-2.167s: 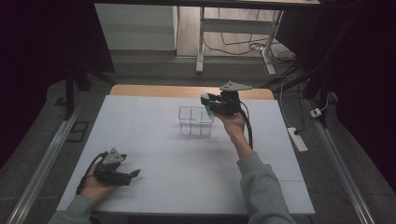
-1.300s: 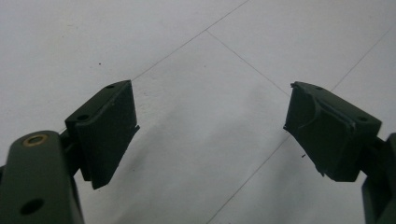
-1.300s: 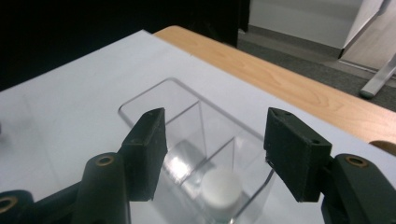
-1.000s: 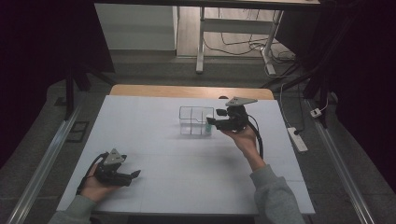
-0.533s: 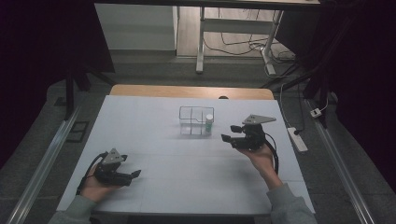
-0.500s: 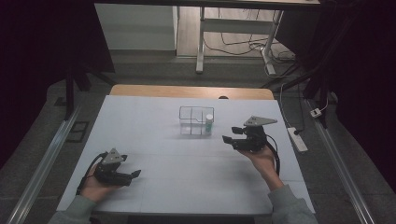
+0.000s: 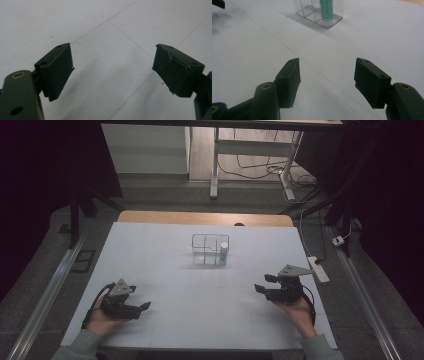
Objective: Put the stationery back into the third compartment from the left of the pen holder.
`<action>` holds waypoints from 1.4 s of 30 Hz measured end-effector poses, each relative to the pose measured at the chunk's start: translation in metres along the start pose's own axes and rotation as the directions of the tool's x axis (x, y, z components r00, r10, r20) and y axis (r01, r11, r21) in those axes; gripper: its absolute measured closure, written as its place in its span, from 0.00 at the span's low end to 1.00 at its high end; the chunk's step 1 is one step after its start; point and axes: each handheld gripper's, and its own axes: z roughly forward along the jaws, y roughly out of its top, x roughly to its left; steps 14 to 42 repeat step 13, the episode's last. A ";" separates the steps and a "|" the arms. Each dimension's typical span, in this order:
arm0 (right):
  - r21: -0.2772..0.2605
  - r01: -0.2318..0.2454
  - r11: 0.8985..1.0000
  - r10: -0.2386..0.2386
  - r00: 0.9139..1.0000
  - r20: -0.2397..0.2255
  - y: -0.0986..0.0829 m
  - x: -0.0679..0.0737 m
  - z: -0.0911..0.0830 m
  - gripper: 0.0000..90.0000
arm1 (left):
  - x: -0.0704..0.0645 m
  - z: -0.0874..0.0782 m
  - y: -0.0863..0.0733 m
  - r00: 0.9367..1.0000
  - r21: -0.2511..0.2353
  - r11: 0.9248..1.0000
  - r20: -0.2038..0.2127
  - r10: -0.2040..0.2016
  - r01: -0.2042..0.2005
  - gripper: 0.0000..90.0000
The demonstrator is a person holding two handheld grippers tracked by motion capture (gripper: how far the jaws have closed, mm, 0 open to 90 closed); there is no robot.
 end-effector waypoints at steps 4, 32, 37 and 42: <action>0.013 -0.003 1.000 0.003 1.000 0.006 -0.009 -0.002 -0.005 0.41 | 0.000 0.000 0.000 1.000 -0.001 1.000 0.000 0.002 -0.002 0.18; 0.019 0.016 1.000 -0.017 1.000 0.015 -0.012 -0.001 -0.004 0.41 | 0.000 -0.001 0.000 1.000 -0.006 1.000 -0.003 0.002 -0.002 0.18; 0.019 0.016 1.000 -0.017 1.000 0.015 -0.012 -0.001 -0.004 0.41 | 0.000 -0.001 0.000 1.000 -0.006 1.000 -0.003 0.002 -0.002 0.18; 0.019 0.016 1.000 -0.017 1.000 0.015 -0.012 -0.001 -0.004 0.41 | 0.000 -0.001 0.000 1.000 -0.006 1.000 -0.003 0.002 -0.002 0.18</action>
